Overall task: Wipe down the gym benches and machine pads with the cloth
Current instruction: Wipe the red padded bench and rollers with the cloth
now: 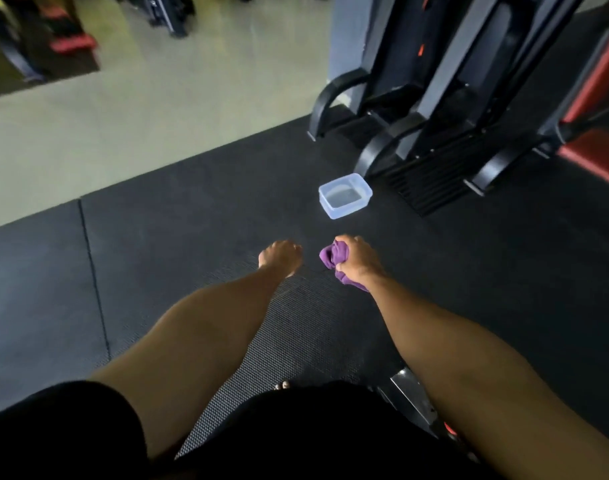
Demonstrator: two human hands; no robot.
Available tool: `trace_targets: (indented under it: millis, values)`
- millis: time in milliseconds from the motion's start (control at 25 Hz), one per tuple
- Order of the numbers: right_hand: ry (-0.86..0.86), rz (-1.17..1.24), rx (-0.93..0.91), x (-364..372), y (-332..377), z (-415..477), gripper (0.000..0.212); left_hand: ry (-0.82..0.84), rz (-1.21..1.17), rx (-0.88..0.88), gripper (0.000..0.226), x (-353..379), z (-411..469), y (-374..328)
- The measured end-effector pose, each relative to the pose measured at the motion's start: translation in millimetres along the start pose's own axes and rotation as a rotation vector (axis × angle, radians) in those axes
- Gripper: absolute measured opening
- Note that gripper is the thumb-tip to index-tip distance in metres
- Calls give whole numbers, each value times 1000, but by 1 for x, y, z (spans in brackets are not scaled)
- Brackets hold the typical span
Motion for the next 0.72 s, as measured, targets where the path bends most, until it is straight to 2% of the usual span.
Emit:
trace_targets:
  millis: [160, 400, 560, 720]
  values:
    - [15, -10, -120, 13, 81, 51, 47, -62, -64, -86, 44, -52, 35, 63]
    - [100, -159, -304, 34, 171, 127, 59, -145, -185, -242, 38, -97, 78, 134]
    - [183, -28, -317, 38, 233, 198, 33, -229, -213, -366, 42, -131, 126, 170]
    - [234, -28, -494, 25, 302, 266, 38, -332, -315, -491, 41, -173, 170, 186]
Point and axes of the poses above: each hand's wrist, its own z-axis towards the middle knuckle, its own x-axis out of the palm, y = z × x, the point moved 2 cm from there along z, towards the middle knuckle, and after that the axes turned 13 degrees about -z, right-handed, at the moved point
